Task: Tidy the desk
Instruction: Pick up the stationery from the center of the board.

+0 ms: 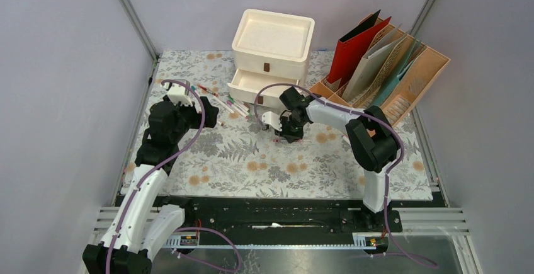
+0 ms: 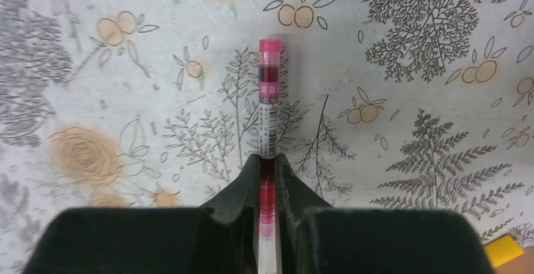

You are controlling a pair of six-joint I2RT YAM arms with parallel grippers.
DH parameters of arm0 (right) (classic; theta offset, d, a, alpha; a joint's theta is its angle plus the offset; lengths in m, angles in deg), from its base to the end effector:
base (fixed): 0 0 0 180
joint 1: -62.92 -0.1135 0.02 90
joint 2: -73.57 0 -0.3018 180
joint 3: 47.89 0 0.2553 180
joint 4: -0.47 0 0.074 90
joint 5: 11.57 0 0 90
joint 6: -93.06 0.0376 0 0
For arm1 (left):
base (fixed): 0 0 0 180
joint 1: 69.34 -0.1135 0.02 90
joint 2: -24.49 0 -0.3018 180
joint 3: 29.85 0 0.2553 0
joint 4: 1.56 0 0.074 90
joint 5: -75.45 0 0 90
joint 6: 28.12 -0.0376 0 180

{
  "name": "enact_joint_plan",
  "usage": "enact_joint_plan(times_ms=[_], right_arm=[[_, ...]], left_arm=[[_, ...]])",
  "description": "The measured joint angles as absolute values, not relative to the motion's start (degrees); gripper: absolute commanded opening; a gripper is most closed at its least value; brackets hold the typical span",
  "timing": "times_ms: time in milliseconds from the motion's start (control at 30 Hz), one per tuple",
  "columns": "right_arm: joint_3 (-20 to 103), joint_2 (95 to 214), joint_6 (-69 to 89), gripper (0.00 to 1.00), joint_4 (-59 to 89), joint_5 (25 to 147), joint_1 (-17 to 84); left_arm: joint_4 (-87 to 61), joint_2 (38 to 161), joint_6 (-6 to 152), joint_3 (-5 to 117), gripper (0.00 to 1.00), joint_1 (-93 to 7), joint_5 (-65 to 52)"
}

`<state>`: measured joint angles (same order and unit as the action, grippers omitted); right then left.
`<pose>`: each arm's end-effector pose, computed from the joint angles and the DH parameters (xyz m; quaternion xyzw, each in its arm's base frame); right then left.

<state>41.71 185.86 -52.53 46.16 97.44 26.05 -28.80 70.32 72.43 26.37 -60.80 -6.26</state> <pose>0.3210 0.2560 0.1924 -0.7210 0.6478 0.1300 0.2089 0.1646 -0.0302 0.3438 0.0290 0.8016 -0.1558 0.5765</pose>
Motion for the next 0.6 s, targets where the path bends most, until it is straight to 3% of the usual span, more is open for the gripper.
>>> enact_joint_plan(times_ms=[600], right_arm=[[72.23,181.95,-42.98,0.0,59.95,103.43,25.83]], left_arm=[[-28.78,69.82,72.43,26.37,0.99,-60.89,-6.26]])
